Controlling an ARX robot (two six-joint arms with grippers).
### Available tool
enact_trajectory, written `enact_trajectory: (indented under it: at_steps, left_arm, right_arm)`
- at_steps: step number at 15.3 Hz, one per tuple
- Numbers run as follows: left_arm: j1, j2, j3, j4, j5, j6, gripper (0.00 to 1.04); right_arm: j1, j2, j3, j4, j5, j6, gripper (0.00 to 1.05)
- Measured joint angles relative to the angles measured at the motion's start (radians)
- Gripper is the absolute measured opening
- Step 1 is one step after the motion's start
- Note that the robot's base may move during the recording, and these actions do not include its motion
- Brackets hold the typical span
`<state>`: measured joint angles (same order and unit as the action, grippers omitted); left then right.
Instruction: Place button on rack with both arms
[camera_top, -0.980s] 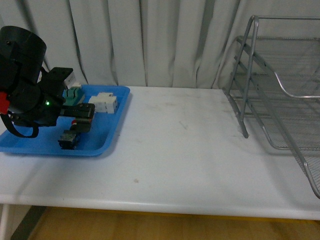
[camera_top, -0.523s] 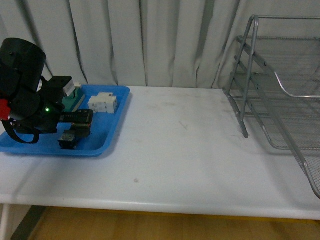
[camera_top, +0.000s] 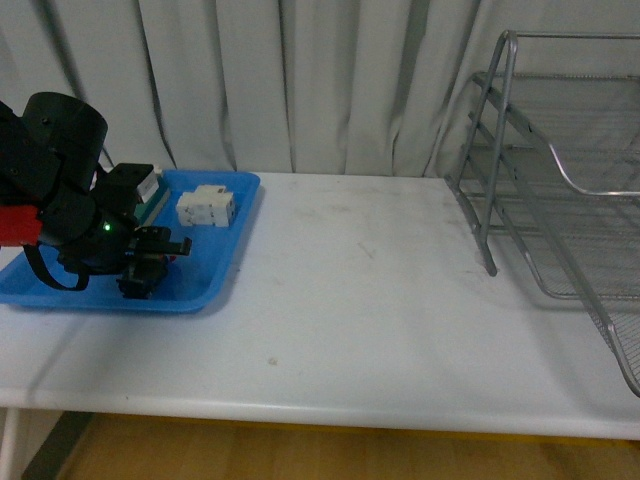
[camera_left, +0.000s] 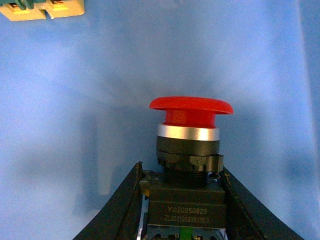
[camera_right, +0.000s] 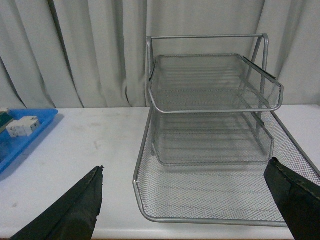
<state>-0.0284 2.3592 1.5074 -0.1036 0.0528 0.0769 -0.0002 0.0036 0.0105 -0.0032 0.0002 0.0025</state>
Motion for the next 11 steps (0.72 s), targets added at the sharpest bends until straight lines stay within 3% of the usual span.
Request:
enact_trajectory:
  at_steps: [7,11]
  left_arm:
    - [0.002,-0.045,-0.032,0.018,0.024,0.005,0.37]
    - [0.011,-0.45,-0.286,0.13,0.068,-0.018,0.37]
  right_arm:
    - [0.0,0.0,0.0,0.0,0.0,0.0,0.98]
    - [0.0,0.0,0.0,0.0,0.0,0.0,0.98]
